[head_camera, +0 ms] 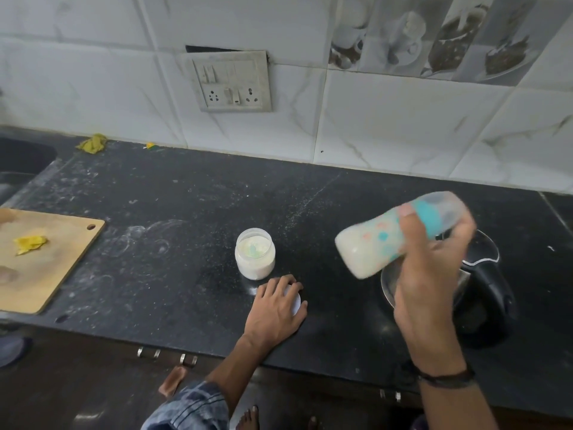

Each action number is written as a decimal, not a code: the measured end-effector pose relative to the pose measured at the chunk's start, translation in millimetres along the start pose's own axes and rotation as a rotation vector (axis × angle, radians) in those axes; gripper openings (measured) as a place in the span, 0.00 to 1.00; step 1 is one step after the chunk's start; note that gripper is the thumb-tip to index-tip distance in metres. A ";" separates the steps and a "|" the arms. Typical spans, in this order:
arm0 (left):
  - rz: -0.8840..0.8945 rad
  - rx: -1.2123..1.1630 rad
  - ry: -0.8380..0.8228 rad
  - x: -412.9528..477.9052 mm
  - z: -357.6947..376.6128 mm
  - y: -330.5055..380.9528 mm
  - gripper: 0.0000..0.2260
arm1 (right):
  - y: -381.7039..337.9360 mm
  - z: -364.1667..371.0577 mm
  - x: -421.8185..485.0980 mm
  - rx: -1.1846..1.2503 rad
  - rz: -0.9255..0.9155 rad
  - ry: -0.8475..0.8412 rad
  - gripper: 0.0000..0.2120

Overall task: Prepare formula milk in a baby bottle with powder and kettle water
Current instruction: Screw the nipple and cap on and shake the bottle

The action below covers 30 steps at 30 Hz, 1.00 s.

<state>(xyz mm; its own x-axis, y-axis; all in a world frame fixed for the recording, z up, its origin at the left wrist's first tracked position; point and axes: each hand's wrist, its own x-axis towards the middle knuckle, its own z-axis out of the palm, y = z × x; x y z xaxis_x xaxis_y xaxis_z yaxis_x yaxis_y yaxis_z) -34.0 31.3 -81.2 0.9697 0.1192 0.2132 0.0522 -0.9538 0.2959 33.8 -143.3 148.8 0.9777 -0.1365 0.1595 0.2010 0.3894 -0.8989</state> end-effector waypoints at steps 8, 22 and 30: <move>0.007 -0.007 -0.019 -1.3 1.4 -0.6 0.19 | 5.5 1.0 3.0 -0.047 0.038 -0.063 0.30; 0.007 -0.003 -0.003 -0.8 2.6 -1.8 0.19 | 74.2 -18.3 12.3 -0.614 -0.059 -0.220 0.35; 0.008 0.003 -0.018 -1.1 2.4 -1.9 0.20 | 131.2 -32.2 22.1 -0.910 0.026 -0.493 0.38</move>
<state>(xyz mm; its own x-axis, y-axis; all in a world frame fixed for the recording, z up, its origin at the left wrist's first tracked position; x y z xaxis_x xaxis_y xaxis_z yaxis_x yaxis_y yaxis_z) -34.5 32.3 -84.2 0.9743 0.1068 0.1985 0.0452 -0.9554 0.2919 79.8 -124.5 21.2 0.9384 0.3305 0.1009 0.2583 -0.4769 -0.8401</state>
